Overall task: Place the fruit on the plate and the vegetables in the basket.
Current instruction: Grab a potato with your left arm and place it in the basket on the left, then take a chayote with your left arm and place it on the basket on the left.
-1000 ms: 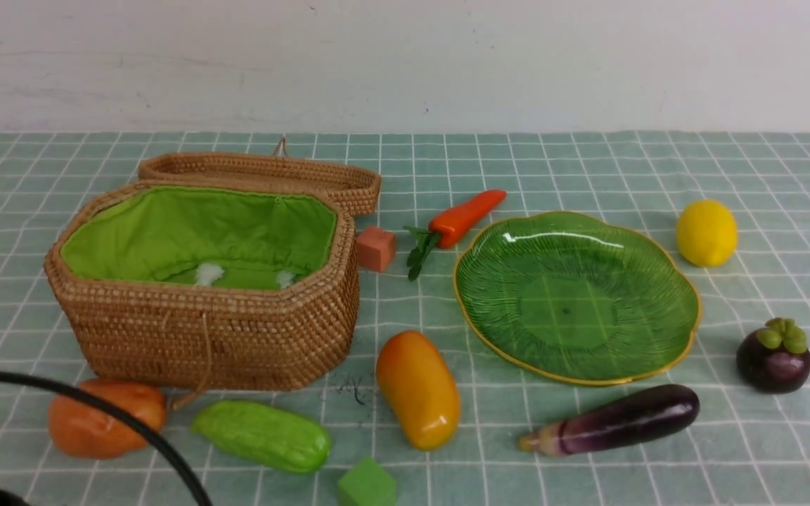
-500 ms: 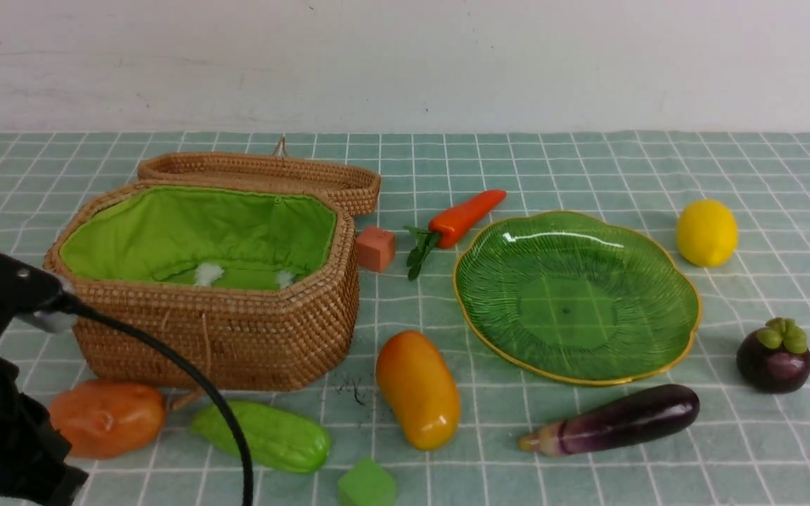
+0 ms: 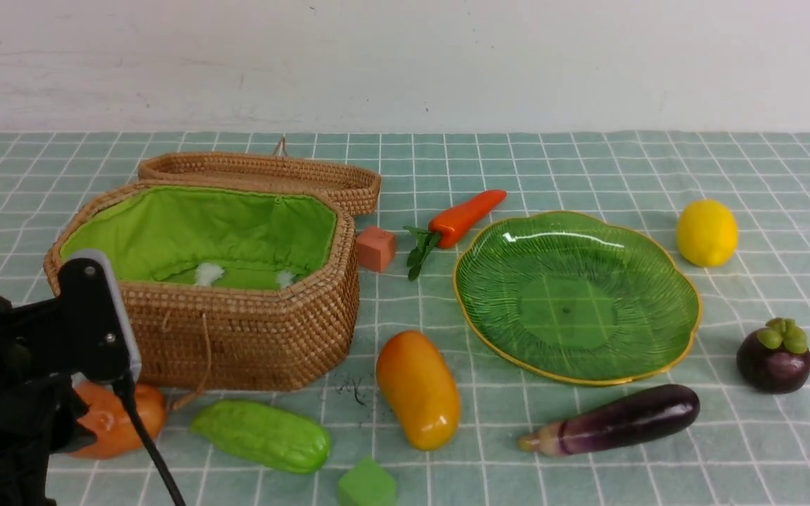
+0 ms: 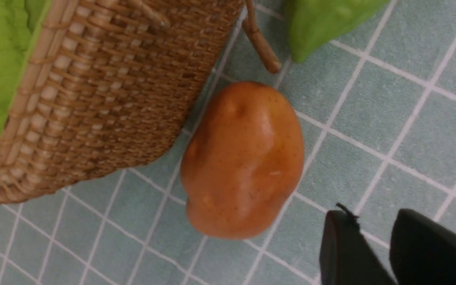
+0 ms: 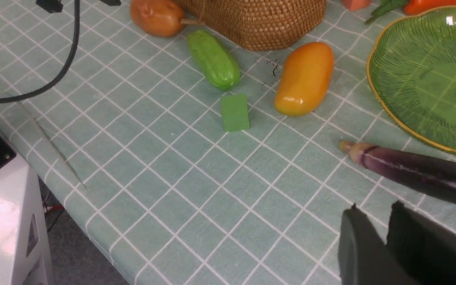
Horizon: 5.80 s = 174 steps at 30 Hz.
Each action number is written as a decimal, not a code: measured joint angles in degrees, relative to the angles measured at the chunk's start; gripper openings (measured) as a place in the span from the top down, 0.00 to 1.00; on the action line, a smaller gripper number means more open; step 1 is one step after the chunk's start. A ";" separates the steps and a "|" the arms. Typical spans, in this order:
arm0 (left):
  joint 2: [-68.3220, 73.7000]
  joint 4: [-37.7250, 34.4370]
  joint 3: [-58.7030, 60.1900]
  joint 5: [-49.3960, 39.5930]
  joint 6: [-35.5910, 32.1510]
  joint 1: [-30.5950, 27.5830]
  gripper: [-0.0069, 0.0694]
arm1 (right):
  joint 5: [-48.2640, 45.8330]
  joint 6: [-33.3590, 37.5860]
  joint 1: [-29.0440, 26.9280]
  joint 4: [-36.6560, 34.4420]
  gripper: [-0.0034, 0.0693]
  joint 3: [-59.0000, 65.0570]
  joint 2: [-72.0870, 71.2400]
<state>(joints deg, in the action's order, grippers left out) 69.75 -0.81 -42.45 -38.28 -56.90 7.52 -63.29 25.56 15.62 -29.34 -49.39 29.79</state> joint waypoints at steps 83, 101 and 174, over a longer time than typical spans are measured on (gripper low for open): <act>16.36 4.92 -0.76 5.30 -1.68 0.00 0.09 | 0.21 0.07 0.40 -2.31 0.75 0.00 0.00; 18.65 6.97 -0.76 5.22 0.87 0.00 0.15 | 0.33 0.01 0.40 -3.28 0.76 -0.04 0.00; 17.40 4.30 -13.28 -5.70 5.44 27.59 0.23 | 5.42 -1.90 0.40 -9.15 0.73 -0.04 0.00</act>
<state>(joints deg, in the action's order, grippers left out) 87.14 3.50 -55.73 -43.98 -51.45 35.11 -57.87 23.66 16.01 -38.49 -49.44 29.79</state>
